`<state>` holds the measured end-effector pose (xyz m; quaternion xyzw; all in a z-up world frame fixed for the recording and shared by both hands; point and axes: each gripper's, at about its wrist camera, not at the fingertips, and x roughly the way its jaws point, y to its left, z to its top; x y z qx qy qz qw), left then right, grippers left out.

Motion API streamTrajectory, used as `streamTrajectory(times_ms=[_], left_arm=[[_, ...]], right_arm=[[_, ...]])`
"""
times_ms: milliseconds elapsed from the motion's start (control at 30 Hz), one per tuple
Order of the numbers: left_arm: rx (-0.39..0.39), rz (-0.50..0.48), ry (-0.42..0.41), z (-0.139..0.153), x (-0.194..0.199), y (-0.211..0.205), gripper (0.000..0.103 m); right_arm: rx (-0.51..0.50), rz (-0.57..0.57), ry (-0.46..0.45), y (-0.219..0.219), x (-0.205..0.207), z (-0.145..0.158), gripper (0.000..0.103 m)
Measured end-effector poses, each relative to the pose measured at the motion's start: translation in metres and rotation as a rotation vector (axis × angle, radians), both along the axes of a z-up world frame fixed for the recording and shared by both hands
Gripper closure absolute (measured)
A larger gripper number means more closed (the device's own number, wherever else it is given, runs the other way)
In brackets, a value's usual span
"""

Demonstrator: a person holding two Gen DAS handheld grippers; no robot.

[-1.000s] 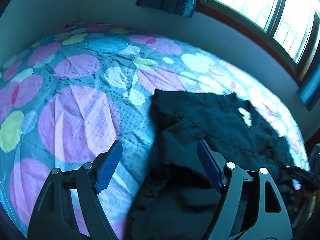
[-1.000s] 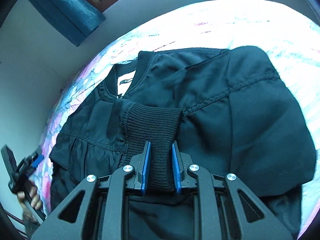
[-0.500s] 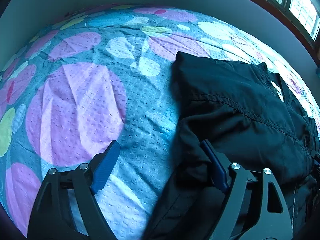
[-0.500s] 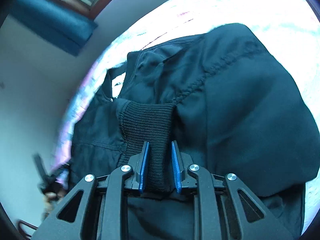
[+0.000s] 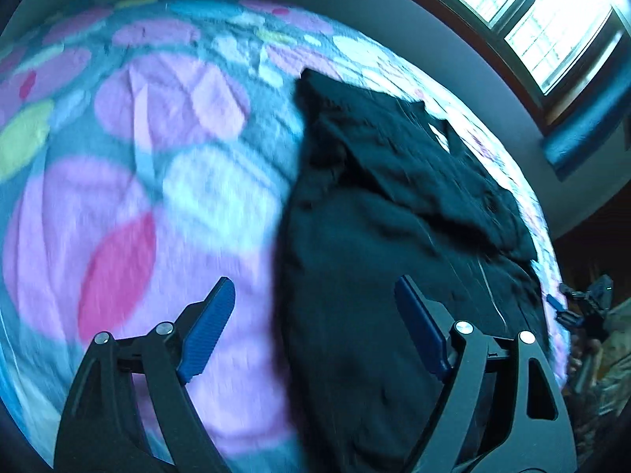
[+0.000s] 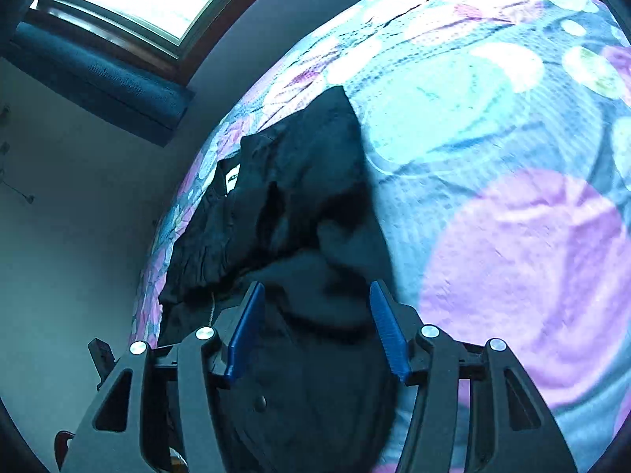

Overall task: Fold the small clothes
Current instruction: 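Move both open grippers to the ribbed hem of the jacket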

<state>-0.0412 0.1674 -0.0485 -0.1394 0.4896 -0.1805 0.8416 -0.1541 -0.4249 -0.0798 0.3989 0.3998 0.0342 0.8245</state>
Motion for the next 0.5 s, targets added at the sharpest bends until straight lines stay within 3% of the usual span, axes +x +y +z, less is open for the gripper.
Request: streamTrajectory(times_ms=[100,233,500], left_arm=[[-0.016,-0.039,0.032,-0.007,-0.026,0.003,0.020],[0.028,-0.089,0.029,-0.010,-0.052,-0.002,0.020],[0.004,-0.166,0.038,-0.010,-0.085,-0.014,0.020]], right_arm=[[0.028,0.004,0.025,-0.002,-0.033,-0.009,0.045],[0.102,0.048,0.027,0.004,-0.066,-0.024,0.045],[0.192,0.137,-0.016,0.016,-0.094,-0.034,0.042]])
